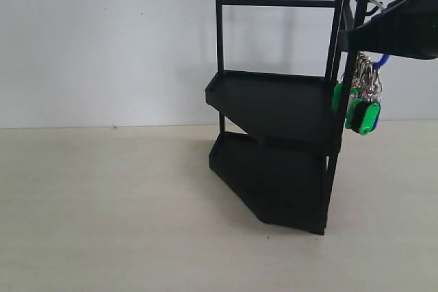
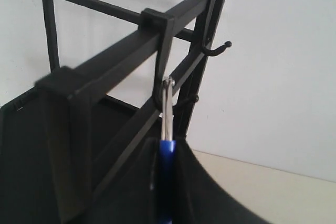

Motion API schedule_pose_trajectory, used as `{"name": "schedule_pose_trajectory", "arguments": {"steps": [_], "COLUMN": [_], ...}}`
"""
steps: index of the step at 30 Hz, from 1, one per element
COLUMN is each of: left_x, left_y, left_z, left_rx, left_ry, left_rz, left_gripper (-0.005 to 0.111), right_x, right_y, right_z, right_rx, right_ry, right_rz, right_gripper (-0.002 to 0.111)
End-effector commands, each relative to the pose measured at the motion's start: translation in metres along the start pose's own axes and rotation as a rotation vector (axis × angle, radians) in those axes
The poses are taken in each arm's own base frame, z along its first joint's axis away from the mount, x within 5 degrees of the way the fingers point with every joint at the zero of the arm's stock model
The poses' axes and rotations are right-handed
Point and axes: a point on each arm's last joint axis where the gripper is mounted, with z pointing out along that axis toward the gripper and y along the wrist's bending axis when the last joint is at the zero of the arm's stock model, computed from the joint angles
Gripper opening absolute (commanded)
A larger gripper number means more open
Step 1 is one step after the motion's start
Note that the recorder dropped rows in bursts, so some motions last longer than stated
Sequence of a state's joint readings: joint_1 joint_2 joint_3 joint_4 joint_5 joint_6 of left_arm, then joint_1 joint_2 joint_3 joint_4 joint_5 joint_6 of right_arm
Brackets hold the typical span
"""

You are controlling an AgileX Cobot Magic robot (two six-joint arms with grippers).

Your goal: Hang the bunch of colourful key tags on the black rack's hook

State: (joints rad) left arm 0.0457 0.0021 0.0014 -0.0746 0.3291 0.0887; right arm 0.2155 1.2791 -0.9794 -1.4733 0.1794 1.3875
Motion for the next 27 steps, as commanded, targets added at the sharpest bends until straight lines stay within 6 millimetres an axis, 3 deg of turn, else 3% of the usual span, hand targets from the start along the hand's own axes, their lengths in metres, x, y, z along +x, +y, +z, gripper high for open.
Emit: {"name": "schedule_pose_trajectory", "arguments": {"steps": [1, 4, 5, 17, 19, 20, 23, 24, 27], "left_x": [-0.002, -0.002, -0.002, -0.002, -0.002, -0.002, -0.002, -0.002, -0.002], "left_y": [0.0, 0.0, 0.0, 0.0, 0.0, 0.0, 0.0, 0.0, 0.0], "left_z": [0.0, 0.0, 0.0, 0.0, 0.0, 0.0, 0.0, 0.0, 0.0], "left_rx": [-0.001, -0.001, -0.001, -0.001, -0.001, -0.001, -0.001, -0.001, -0.001], "left_ry": [-0.019, -0.019, -0.019, -0.019, -0.019, -0.019, -0.019, -0.019, -0.019], "left_rz": [-0.018, -0.018, -0.018, -0.018, -0.018, -0.018, -0.018, -0.018, -0.018], "left_gripper": [0.004, 0.004, 0.004, 0.004, 0.004, 0.004, 0.004, 0.004, 0.004], "right_x": [-0.004, -0.004, -0.004, -0.024, -0.019, -0.015, 0.01, 0.019, 0.071], "right_y": [0.0, -0.001, -0.003, -0.03, -0.036, -0.039, -0.04, -0.038, -0.019], "right_z": [-0.001, -0.001, -0.001, -0.055, -0.064, -0.069, -0.081, -0.083, -0.082], "right_rx": [0.003, 0.014, 0.034, 0.203, 0.265, 0.295, 0.348, 0.333, 0.204], "right_ry": [-0.011, -0.009, -0.006, -0.045, 0.022, 0.078, 0.371, 0.445, 0.68], "right_rz": [0.003, 0.04, 0.054, 0.244, 0.244, 0.241, 0.237, 0.221, 0.249], "right_gripper": [0.011, 0.049, 0.054, 0.052, 0.047, 0.039, 0.001, 0.0, 0.0]}}
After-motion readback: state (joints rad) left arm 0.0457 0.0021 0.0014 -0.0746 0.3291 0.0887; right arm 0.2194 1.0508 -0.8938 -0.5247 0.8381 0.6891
